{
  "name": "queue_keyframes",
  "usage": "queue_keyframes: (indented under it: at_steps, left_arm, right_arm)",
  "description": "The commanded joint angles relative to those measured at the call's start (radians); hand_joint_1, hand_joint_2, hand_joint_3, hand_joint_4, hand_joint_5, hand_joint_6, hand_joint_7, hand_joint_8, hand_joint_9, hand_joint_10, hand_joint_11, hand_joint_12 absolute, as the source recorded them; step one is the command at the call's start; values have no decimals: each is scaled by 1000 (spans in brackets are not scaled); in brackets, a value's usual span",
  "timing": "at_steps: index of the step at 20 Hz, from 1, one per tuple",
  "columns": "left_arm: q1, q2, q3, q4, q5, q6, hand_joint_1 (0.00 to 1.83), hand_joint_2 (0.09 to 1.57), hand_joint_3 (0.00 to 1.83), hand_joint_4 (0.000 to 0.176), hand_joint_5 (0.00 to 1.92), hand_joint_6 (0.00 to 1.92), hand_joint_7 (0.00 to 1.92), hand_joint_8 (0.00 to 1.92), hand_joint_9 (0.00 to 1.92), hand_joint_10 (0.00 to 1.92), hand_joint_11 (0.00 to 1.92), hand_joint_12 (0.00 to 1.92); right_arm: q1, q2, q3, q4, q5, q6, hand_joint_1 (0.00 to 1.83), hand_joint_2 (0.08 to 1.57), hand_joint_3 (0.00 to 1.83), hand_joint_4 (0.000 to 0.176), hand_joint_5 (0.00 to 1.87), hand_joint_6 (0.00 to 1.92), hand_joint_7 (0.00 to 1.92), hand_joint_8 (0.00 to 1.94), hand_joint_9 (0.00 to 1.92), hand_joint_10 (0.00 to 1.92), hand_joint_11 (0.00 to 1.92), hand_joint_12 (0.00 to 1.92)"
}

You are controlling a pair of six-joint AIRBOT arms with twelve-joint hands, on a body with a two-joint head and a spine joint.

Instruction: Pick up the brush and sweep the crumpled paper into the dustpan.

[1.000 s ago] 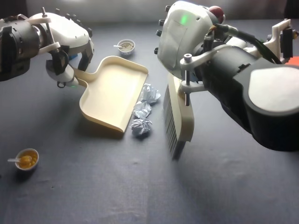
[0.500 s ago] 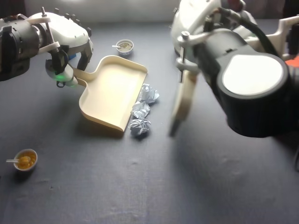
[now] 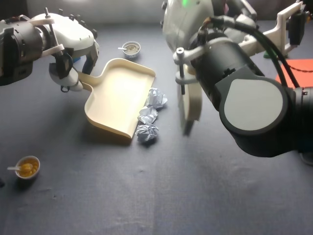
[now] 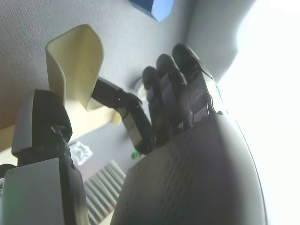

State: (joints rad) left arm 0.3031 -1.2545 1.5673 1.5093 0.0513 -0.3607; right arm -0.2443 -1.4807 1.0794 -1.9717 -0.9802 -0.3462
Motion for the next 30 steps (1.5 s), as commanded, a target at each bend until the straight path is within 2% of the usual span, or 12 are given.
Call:
queue_keyframes:
  at_steps: [1, 3, 4, 5, 6, 7, 12, 13, 14, 16, 29, 30]
  left_arm:
    - [-6, 16, 0, 13, 20, 5, 1065, 1142, 0, 5, 934, 1054, 379, 7, 309, 2, 55, 578]
    - [-4, 15, -1, 13, 20, 5, 1065, 1140, 0, 11, 939, 1046, 395, 10, 305, 1, 37, 572]
    - [-2, 15, -1, 12, 20, 5, 1067, 1142, 0, 1, 933, 1055, 393, 5, 315, 3, 30, 575]
    - [0, 15, -1, 11, 20, 5, 1081, 1130, 0, 0, 961, 1011, 399, 4, 327, 5, 51, 588]
    - [2, 15, -1, 10, 20, 5, 1089, 1122, 0, 0, 975, 988, 395, 1, 320, 2, 57, 591]
    - [3, 14, -1, 10, 20, 5, 1089, 1128, 1, 0, 960, 1011, 373, 2, 307, 1, 51, 600]
    - [8, 14, -3, 7, 20, 5, 1076, 1132, 0, 0, 953, 1025, 380, 3, 314, 1, 34, 599]
    - [8, 14, -3, 7, 20, 5, 1094, 1124, 0, 0, 972, 993, 394, 4, 319, 2, 44, 604]
    - [8, 14, -3, 7, 20, 5, 1094, 1124, 0, 0, 972, 993, 394, 4, 319, 2, 44, 604]
    - [8, 14, -2, 7, 20, 5, 1106, 1114, 0, 0, 992, 960, 402, 1, 311, 1, 10, 568]
    - [10, 15, -2, 5, 18, 5, 1080, 1123, 1, 0, 972, 993, 378, 0, 303, 1, 77, 562]
    - [10, 15, -2, 5, 18, 5, 1070, 1123, 1, 23, 971, 996, 395, 2, 324, 5, 61, 544]
  right_arm:
    - [4, 0, 5, -119, -60, -22, 1760, 667, 844, 162, 1131, 1921, 1101, 1941, 1164, 1921, 1185, 1921]
    - [-1, -16, 22, -117, -68, -25, 1791, 684, 815, 163, 1136, 1921, 1115, 1941, 1177, 1921, 1189, 1921]
    - [0, -24, 29, -117, -69, -25, 1752, 576, 1202, 163, 1132, 1921, 1112, 1941, 918, 1921, 1188, 1921]
    - [0, -35, 38, -117, -73, -26, 1796, 620, 987, 163, 1146, 1921, 1133, 1941, 1120, 1921, 1194, 1921]
    - [1, -50, 52, -117, -74, -26, 1756, 554, 1249, 163, 1136, 1921, 1108, 1941, 913, 1921, 1191, 1921]
    - [3, -60, 61, -118, -75, -26, 1790, 664, 873, 164, 1144, 1921, 1110, 1941, 1165, 1921, 1182, 1921]
    - [4, -75, 78, -128, -75, -26, 1800, 678, 815, 165, 1152, 1921, 1126, 1941, 1185, 1921, 1188, 1921]
    - [4, -69, 73, -128, -75, -26, 1756, 567, 1213, 165, 1145, 1921, 1115, 1941, 925, 1921, 1188, 1921]
    - [4, -61, 66, -128, -75, -26, 1756, 567, 1213, 165, 1145, 1921, 1115, 1941, 925, 1921, 1188, 1921]
    - [1, -49, 54, -128, -75, -23, 1812, 661, 868, 166, 1151, 1921, 1151, 1941, 1200, 1921, 1228, 1921]
    - [-68, -31, 19, -122, -67, 37, 1824, 1025, 97, 171, 1106, 1921, 1101, 1941, 1247, 1921, 1240, 1921]
    - [-70, -31, 19, -124, -65, 40, 1830, 1025, 86, 170, 1102, 1921, 1083, 1941, 1215, 1921, 1215, 1921]
